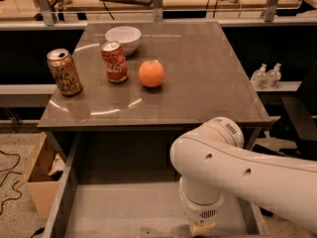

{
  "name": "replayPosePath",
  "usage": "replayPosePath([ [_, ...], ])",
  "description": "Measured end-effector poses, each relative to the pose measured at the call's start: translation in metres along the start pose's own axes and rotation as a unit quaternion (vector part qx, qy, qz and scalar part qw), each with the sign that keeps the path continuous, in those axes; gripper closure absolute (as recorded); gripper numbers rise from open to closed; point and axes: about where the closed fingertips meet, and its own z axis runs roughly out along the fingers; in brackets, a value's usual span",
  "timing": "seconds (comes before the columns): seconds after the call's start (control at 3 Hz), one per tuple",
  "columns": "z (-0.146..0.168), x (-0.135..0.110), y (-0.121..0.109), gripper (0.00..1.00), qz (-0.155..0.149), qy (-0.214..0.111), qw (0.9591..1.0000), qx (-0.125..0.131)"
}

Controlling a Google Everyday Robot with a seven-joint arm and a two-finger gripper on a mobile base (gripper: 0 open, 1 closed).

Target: Open top drawer

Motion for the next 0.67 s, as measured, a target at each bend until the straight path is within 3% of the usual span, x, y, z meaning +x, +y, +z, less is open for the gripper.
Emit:
replayPosePath([
  [0.33,-0.0001,0.0000,0.0004,0.00,0.000,0.001,1.0000,0.000],
  [0.67,-0.0001,0.0000,0.0004,0.00,0.000,0.001,1.0000,0.000],
])
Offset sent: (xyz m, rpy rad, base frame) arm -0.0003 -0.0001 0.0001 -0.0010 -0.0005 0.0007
